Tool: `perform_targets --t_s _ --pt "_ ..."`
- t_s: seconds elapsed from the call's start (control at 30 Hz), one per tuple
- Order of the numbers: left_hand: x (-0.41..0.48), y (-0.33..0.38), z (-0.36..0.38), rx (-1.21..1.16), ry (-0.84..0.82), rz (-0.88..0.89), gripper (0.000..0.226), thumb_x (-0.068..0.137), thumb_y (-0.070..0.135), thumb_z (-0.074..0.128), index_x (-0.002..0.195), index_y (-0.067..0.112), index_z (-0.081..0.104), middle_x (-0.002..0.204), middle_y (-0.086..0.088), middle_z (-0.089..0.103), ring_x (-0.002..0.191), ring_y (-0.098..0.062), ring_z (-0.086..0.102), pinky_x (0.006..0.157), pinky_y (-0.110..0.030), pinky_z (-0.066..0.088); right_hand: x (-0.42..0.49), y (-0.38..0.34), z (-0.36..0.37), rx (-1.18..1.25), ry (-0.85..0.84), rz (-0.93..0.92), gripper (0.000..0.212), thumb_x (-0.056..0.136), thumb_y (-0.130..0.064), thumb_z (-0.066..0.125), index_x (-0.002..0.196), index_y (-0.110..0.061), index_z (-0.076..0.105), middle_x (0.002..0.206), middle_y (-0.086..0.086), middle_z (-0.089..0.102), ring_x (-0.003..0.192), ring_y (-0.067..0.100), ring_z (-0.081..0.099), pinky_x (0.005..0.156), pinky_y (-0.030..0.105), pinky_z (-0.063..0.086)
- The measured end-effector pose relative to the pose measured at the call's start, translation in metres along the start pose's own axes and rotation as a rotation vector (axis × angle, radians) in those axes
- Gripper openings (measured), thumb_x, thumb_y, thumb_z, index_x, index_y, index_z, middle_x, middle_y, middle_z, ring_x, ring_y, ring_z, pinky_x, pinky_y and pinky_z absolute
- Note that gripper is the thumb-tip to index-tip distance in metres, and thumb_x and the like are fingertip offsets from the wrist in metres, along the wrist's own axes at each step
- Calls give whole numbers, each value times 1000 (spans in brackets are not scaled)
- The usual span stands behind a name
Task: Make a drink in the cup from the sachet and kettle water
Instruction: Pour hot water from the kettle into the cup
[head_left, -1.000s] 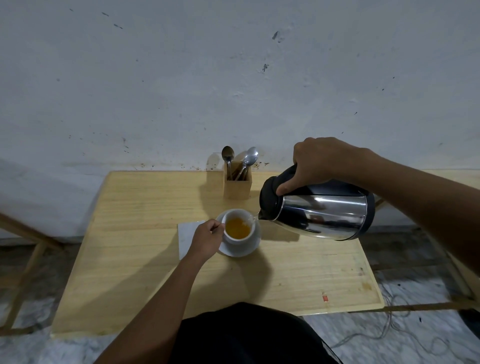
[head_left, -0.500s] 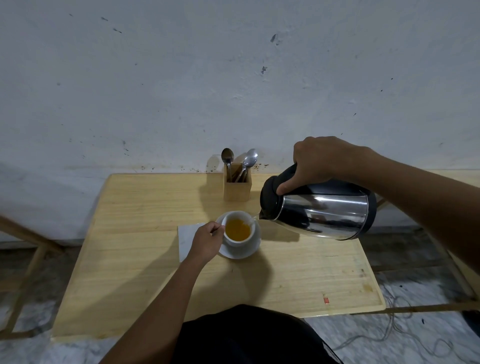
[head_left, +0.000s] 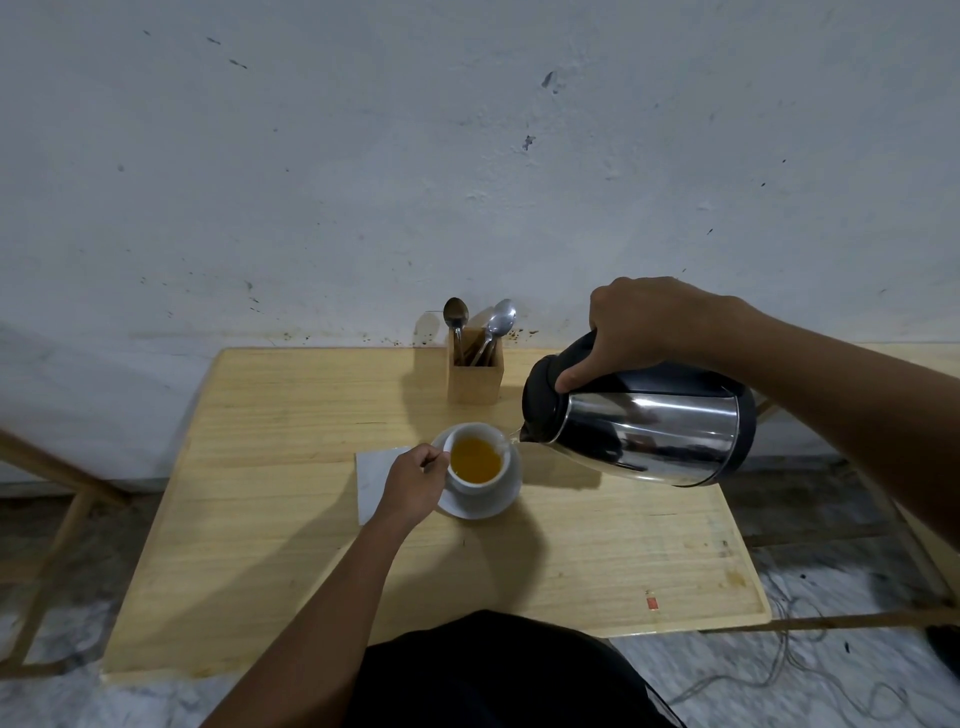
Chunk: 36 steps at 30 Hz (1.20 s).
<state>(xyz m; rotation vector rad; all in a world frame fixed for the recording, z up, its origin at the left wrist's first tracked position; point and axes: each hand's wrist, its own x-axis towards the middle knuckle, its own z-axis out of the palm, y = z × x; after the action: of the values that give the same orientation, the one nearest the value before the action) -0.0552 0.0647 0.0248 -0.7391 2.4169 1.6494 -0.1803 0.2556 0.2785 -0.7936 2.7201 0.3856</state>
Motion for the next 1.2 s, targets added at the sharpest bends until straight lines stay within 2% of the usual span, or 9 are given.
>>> perform_targets --t_s 0.4,0.63,0.9,1.07,1.2 --pt "0 -2 1 -10 1 1 21 97 23 51 87 9 63 71 2 56 65 -7 49 57 -19 37 -1 -3 -3 8 -3 -8 69 62 -80 66 62 -18 37 61 -3 47 54 12 43 52 27 32" --pt "1 -3 0 -26 -5 6 22 97 22 51 90 6 65 72 3 57 67 -10 51 59 -23 41 -1 -1 -4 19 10 -2 70 60 -81 66 62 -16 39 62 -2 50 54 13 46 52 27 33" --pt "2 -3 0 -18 -7 4 23 97 22 51 94 6 66 75 1 60 70 -12 54 65 -29 46 3 11 5 92 15 25 74 55 -84 65 62 -12 51 59 1 55 56 18 52 58 31 42" --pt "0 -1 1 -3 -2 7 23 97 21 50 91 4 65 71 3 56 66 -8 48 59 -21 38 5 27 17 192 12 39 78 52 -86 65 53 -10 49 49 0 45 47 18 42 52 30 32" --pt "0 0 2 -20 1 -9 23 97 21 50 90 4 65 71 2 56 66 -11 49 58 -23 38 4 45 28 320 13 44 78 47 -88 62 49 -11 46 47 0 42 47 17 41 52 31 31"
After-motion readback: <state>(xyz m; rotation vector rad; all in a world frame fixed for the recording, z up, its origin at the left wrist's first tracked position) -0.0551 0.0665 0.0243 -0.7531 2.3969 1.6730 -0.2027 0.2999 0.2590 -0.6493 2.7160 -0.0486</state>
